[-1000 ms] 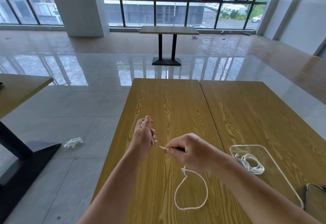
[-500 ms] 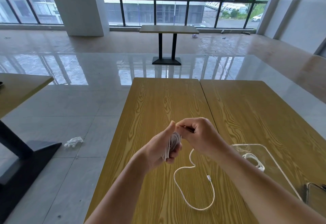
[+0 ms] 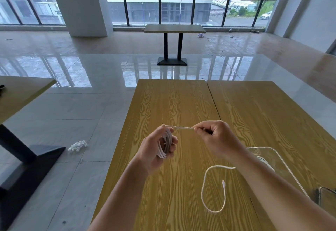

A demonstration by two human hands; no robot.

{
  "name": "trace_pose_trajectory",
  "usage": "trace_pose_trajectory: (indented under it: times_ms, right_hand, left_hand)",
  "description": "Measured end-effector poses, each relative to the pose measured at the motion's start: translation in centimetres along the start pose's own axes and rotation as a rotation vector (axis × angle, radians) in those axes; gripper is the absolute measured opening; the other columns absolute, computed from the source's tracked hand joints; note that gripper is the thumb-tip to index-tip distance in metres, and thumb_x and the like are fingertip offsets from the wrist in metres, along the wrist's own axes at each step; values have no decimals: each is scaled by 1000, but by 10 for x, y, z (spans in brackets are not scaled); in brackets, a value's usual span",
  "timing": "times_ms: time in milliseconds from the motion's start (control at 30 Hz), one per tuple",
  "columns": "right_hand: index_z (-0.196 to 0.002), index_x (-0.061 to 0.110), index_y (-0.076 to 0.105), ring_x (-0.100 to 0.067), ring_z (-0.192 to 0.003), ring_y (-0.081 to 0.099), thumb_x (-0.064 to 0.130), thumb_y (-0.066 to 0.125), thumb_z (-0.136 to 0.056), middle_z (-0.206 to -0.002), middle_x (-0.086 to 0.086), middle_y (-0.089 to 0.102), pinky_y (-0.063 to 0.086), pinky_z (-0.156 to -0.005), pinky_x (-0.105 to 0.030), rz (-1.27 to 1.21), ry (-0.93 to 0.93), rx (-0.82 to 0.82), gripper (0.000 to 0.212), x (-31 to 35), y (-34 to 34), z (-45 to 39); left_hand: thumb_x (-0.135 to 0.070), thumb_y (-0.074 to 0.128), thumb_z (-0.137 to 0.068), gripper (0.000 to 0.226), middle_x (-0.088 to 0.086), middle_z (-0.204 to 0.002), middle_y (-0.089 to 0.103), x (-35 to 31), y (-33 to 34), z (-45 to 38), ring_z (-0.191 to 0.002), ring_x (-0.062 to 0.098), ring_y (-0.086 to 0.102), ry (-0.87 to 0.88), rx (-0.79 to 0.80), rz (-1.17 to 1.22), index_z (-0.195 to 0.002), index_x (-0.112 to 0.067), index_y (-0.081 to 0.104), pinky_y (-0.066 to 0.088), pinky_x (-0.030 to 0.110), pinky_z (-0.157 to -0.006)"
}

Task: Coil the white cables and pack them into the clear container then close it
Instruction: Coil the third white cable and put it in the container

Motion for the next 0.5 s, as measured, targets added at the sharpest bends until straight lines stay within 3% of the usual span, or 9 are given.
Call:
trace_pose_trajectory:
  times_ms: [133, 267, 333, 400, 500]
  right_hand:
    - [-94, 17, 78, -1, -45, 51, 21, 62, -97, -61, 11, 63, 41, -43, -16, 52, 42, 117, 17, -9, 20, 9]
    - [-81, 20, 74, -1, -41, 44, 24, 60, -98, -55, 10, 54, 37, -42, -19, 63, 42, 231, 23, -6, 40, 18]
    - [-65, 29, 64, -2, -40, 42, 24, 58, -99, -52, 12, 50, 37, -42, -23, 61, 34, 258, 34, -3, 46, 22]
    - [-64, 25, 62, -3, -40, 39, 25, 57, -99, -52, 12, 47, 35, -42, -25, 59, 33, 281, 36, -1, 49, 24]
    - [-63, 24, 61, -3, -40, 39, 26, 58, -99, -52, 11, 46, 33, -42, -19, 90, 14, 327, 37, 6, 49, 27]
  left_hand:
    - [-30, 37, -106, 30, 20, -90, 69, -1, -3, -7, -64, 22, 61, 85, -251, 49, -105, -6, 55, 49, 31, -60]
    - [-30, 37, -107, 30, 25, -107, 70, 0, 4, -11, -90, 30, 68, 129, -325, 94, -114, -5, 52, 56, 40, -80]
    - [-31, 39, -106, 30, 22, -97, 71, 2, 7, -11, -93, 34, 70, 112, -323, 142, -110, -6, 55, 56, 47, -86]
    - [-32, 41, -105, 29, 15, -80, 63, 3, 11, -11, -74, 29, 65, 100, -286, 222, -105, -7, 55, 58, 44, -70]
    - [-32, 42, -105, 24, 8, -74, 52, 4, 7, -14, -58, 18, 50, 106, -324, 253, -104, -11, 53, 46, 31, -51]
Point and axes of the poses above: each hand's wrist, its own z-axis away from the middle knuckle, its own y-axis out of the palm, x = y × z, the point moved 5 cm from there along -z, towards the middle knuckle
